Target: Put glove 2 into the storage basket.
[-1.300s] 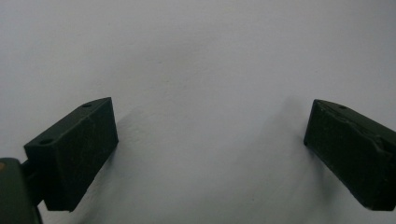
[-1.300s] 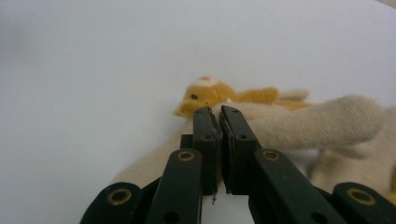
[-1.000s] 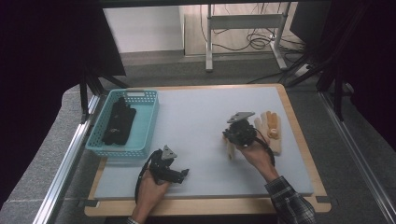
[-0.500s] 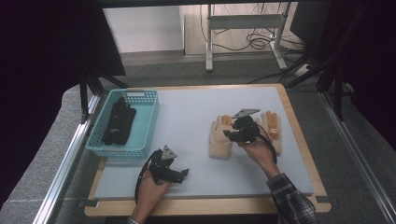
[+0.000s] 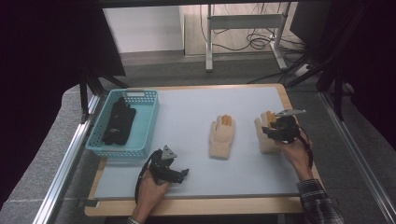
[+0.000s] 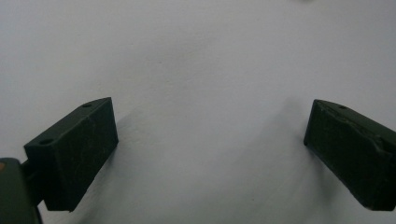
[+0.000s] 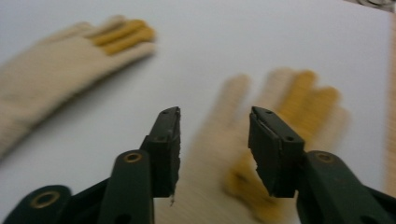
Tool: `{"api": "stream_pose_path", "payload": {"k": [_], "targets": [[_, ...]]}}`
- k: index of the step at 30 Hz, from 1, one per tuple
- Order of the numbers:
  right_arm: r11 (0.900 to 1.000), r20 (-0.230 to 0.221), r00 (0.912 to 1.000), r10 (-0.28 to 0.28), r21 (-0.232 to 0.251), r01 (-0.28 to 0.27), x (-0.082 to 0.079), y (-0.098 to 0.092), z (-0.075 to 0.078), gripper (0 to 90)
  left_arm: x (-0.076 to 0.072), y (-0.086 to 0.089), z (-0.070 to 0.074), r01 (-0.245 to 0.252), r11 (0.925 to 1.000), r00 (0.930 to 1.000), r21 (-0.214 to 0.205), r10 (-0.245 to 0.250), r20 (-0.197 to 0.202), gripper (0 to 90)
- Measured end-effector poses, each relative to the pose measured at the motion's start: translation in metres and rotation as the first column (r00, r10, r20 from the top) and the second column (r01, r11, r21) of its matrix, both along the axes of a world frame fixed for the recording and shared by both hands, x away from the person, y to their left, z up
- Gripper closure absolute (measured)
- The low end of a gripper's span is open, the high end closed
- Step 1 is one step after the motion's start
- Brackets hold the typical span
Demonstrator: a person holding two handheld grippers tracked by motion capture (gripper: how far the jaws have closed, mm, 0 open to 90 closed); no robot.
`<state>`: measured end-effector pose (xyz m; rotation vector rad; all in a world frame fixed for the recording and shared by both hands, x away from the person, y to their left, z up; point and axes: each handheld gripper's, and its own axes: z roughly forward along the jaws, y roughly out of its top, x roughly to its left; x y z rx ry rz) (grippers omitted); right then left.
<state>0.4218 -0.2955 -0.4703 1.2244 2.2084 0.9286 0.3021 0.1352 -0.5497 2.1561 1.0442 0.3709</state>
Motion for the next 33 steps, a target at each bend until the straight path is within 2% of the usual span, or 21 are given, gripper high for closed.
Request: {"api": "stream_pose_path", "payload": {"k": [2, 5, 7, 11, 13, 15, 16, 18, 22, 26, 33], "targets": [[0.9998, 0.0, 0.9998, -0.022, 0.0, 0.022, 0.001, -0.014, -0.002, 56.8, 0.0, 0.0, 0.0, 0.0, 1.0, 1.0, 0.0, 0.0, 0.0, 3.0], [0.9997, -0.004, 0.9998, -0.021, 0.011, 0.021, 0.001, -0.026, -0.008, 52.9, 0.0, 0.0, 0.0, 0.001, 1.0, 1.0, 0.001, -0.001, 0.0, 3.0], [0.9998, -0.012, 0.9999, -0.005, 0.021, 0.005, 0.001, -0.028, -0.015, 48.6, 0.0, 0.0, 0.0, 0.002, 1.0, 1.0, 0.001, -0.002, 0.0, 3.0], [0.9995, -0.027, 0.9992, 0.03, 0.006, -0.029, 0.004, -0.025, -0.03, 44.5, 0.0, 0.0, 0.0, 0.001, 1.0, 1.0, 0.0, -0.001, 0.001, 3.0], [0.9995, -0.029, 0.9993, 0.023, -0.023, -0.024, 0.005, -0.022, -0.037, 45.2, 0.0, 0.0, 0.0, 0.001, 1.0, 1.0, 0.002, -0.001, 0.0, 3.0], [0.9984, -0.021, 0.9997, 0.012, -0.056, -0.013, 0.007, -0.021, -0.043, 51.0, 0.0, 0.0, 0.0, 0.001, 1.0, 1.0, 0.002, -0.001, 0.0, 3.0], [0.9992, -0.022, 0.9998, 0.003, -0.04, -0.004, 0.007, -0.022, -0.044, 53.3, 0.0, 0.0, 0.0, 0.001, 1.0, 1.0, 0.001, -0.001, 0.0, 3.0], [0.9998, -0.036, 0.9992, -0.017, -0.012, 0.017, 0.007, -0.023, -0.043, 56.9, 0.0, 0.0, 0.0, 0.001, 1.0, 1.0, 0.001, -0.001, 0.0, 3.0], [0.9995, -0.031, 0.9993, -0.022, -0.022, 0.021, 0.003, -0.022, -0.041, 60.1, 0.0, 0.0, 0.0, 0.001, 1.0, 1.0, 0.001, -0.001, 0.001, 3.0], [0.9998, -0.033, 0.9992, -0.022, -0.001, 0.022, -0.001, -0.021, -0.038, 60.5, 0.0, 0.0, 0.0, 0.0, 1.0, 1.0, 0.001, 0.0, 0.001, 3.0], [0.999, 0.008, 0.9999, -0.008, 0.044, 0.007, -0.012, -0.015, -0.02, 60.6, 0.0, 0.0, 0.0, 0.001, 1.0, 1.0, 0.001, -0.001, 0.001, 3.0]]}}
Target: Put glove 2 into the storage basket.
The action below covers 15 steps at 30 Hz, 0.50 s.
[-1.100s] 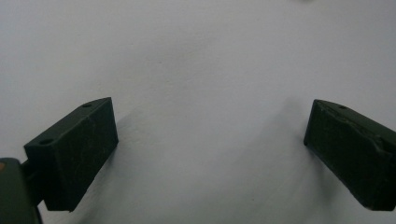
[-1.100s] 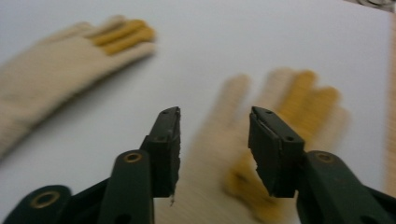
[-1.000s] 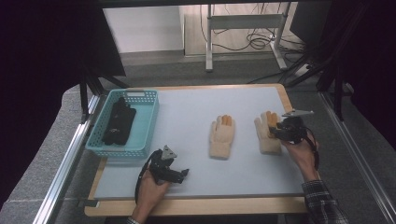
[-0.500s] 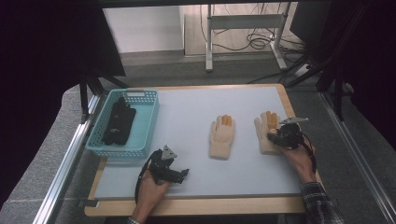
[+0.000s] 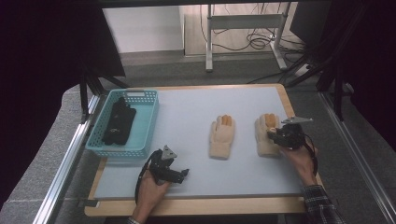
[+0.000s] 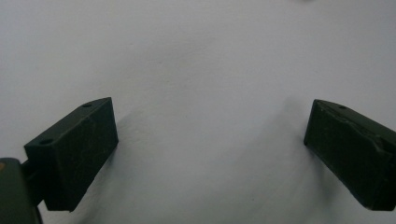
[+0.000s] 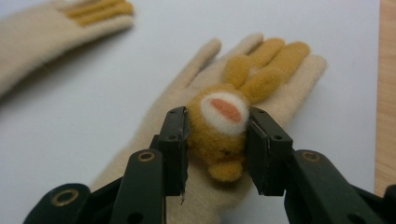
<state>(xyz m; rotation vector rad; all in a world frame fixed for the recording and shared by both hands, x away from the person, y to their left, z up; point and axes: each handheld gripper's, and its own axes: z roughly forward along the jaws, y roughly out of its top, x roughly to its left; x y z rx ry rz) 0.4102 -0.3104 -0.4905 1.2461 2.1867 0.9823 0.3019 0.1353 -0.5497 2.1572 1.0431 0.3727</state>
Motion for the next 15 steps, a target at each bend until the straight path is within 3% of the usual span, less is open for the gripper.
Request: {"api": "stream_pose_path", "payload": {"k": [8, 15], "targets": [[0.9972, 0.029, 0.9995, 0.014, 0.073, -0.016, -0.012, 0.018, 0.024, 60.5, 0.0, 0.0, 0.0, 0.0, 1.0, 1.0, 0.0, 0.0, -0.001, 3.0], [0.9886, 0.031, 0.999, 0.032, 0.147, -0.036, -0.019, 0.048, 0.04, 60.3, 0.0, 0.0, 0.0, 0.001, 1.0, 1.0, 0.001, -0.001, -0.001, 3.0]]}}
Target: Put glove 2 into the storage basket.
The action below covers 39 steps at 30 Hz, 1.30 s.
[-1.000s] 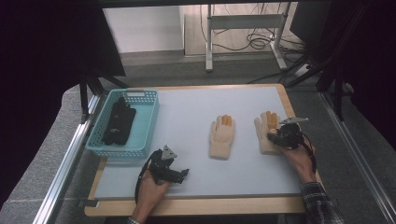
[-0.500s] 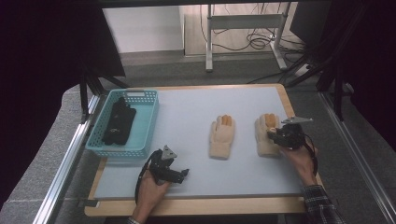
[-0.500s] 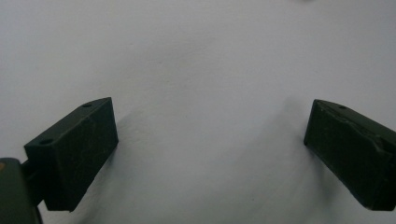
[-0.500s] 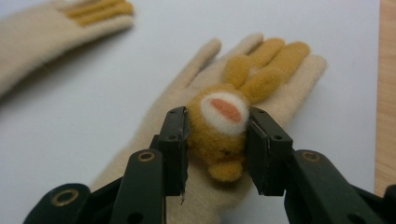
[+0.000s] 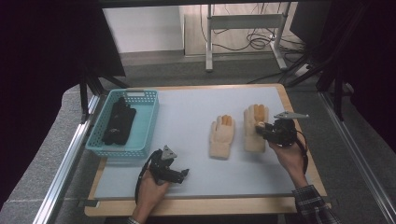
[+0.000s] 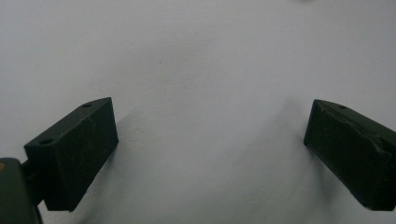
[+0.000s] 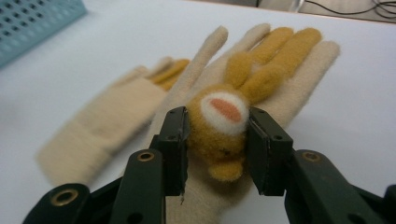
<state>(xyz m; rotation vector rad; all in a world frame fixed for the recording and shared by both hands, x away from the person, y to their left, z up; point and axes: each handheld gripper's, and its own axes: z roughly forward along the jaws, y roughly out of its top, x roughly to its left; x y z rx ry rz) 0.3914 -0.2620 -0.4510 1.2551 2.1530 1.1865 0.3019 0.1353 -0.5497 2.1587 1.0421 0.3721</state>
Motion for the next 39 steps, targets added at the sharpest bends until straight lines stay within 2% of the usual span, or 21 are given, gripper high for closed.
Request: {"api": "stream_pose_path", "payload": {"k": [9, 15, 19, 25, 29, 32, 36, 37, 39], "targets": [[0.9978, -0.027, 0.9993, 0.025, 0.062, -0.023, -0.004, 0.054, 0.004, 60.3, 0.0, 0.0, 0.0, 0.001, 1.0, 1.0, 0.001, -0.001, 0.002, 3.0], [0.9978, -0.053, 0.9986, 0.001, 0.066, 0.002, -0.003, 0.088, -0.003, 60.4, 0.0, 0.0, 0.0, 0.001, 1.0, 1.0, 0.0, -0.001, 0.002, 3.1], [0.998, -0.075, 0.9969, -0.023, 0.057, 0.027, 0.0, 0.102, -0.013, 60.3, 0.0, 0.0, 0.0, 0.001, 1.0, 1.0, 0.002, -0.001, 0.002, 3.0], [0.9969, -0.11, 0.9922, -0.058, 0.046, 0.064, 0.005, 0.108, -0.035, 59.5, 0.0, 0.0, 0.0, -0.001, 1.0, 1.0, -0.001, 0.001, 0.001, 3.1], [0.9982, -0.12, 0.9918, -0.043, 0.037, 0.048, 0.007, 0.107, -0.046, 50.7, 0.0, 0.0, 0.0, 0.0, 1.0, 1.0, 0.0, 0.0, 0.0, 3.0], [0.9986, -0.106, 0.9943, -0.012, 0.051, 0.018, 0.007, 0.101, -0.04, 44.7, 0.0, 0.0, 0.0, -0.001, 1.0, 1.0, -0.001, 0.001, 0.001, 3.1], [0.9997, -0.059, 0.9981, 0.015, 0.021, -0.014, 0.004, 0.086, -0.027, 43.4, 0.0, 0.0, 0.0, 0.0, 1.0, 1.0, 0.0, 0.0, 0.001, 3.1], [0.9997, -0.057, 0.9981, 0.024, 0.009, -0.024, 0.003, 0.081, -0.025, 45.2, 0.0, 0.0, 0.0, 0.0, 1.0, 1.0, 0.0, 0.0, 0.001, 3.0], [0.9985, -0.056, 0.9973, 0.048, -0.023, -0.05, 0.001, 0.073, -0.025, 54.7, 0.0, 0.0, 0.0, 0.0, 1.0, 1.0, 0.0, 0.0, 0.001, 3.1]]}}
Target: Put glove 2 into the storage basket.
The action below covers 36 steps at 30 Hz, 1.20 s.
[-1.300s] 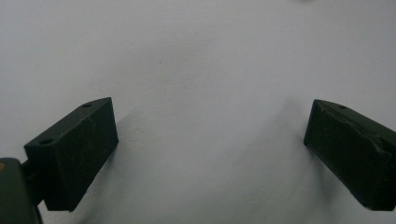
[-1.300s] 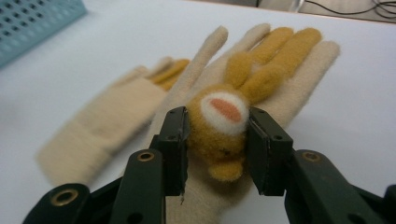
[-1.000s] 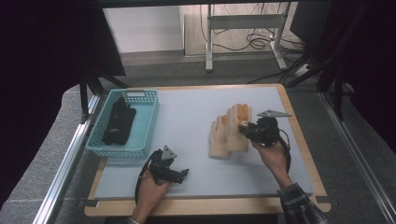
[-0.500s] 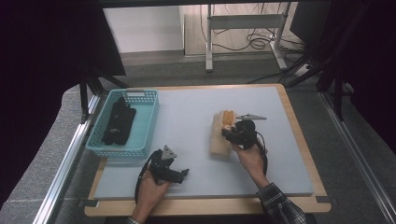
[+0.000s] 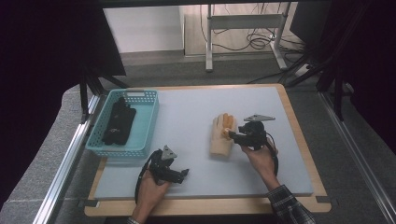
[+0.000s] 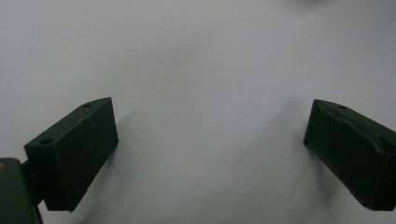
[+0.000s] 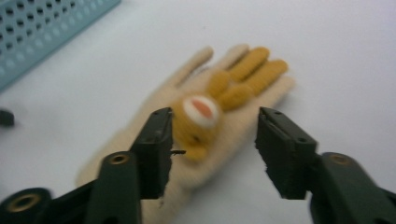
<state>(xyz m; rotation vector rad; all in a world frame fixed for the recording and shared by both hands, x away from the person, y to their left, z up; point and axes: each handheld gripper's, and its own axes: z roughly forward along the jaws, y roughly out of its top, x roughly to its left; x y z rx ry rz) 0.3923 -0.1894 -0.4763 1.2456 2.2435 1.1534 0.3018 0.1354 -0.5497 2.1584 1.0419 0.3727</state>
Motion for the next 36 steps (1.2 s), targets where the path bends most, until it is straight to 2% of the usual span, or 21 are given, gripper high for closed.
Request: {"api": "stream_pose_path", "payload": {"k": [4, 8, 14, 16, 26, 29, 33, 36], "targets": [[0.998, -0.028, 0.9989, 0.039, -0.048, -0.04, -0.005, -0.013, -0.013, 79.6, 0.0, 0.0, 0.0, 0.0, 1.0, 1.0, 0.0, 0.0, 0.0, 3.1], [0.994, -0.076, 0.9936, 0.083, -0.065, -0.088, -0.009, -0.015, -0.033, 87.4, 0.0, 0.0, 0.0, 0.0, 1.0, 1.0, 0.0, 0.0, 0.0, 3.1], [0.9855, -0.089, 0.986, 0.141, -0.082, -0.149, -0.011, -0.001, -0.049, 87.9, 0.0, 0.0, 0.0, 0.0, 1.0, 1.0, 0.0, 0.0, 0.0, 3.0], [0.9836, -0.073, 0.9861, 0.149, -0.091, -0.156, -0.012, 0.006, -0.05, 87.8, 0.0, 0.0, 0.0, 0.0, 1.0, 1.0, 0.0, 0.0, 0.0, 3.0], [0.9755, -0.064, 0.9771, 0.203, -0.072, -0.208, -0.014, 0.044, -0.054, 87.2, 0.0, 0.0, 0.0, 0.0, 1.0, 1.0, 0.0, 0.0, 0.0, 3.1], [0.9701, -0.045, 0.9741, 0.222, -0.091, -0.225, -0.015, 0.054, -0.055, 85.1, 0.0, 0.0, 0.0, 0.0, 1.0, 1.0, 0.0, 0.0, 0.0, 3.1], [0.9706, -0.035, 0.9757, 0.217, -0.1, -0.219, -0.018, 0.05, -0.053, 80.7, 0.0, 0.0, 0.0, -0.001, 1.0, 1.0, 0.0, 0.001, 0.0, 3.1], [0.9752, -0.02, 0.9806, 0.195, -0.103, -0.196, -0.02, 0.041, -0.05, 72.2, 0.0, 0.0, 0.0, -0.002, 1.0, 1.0, 0.0, 0.002, 0.0, 3.0]]}}
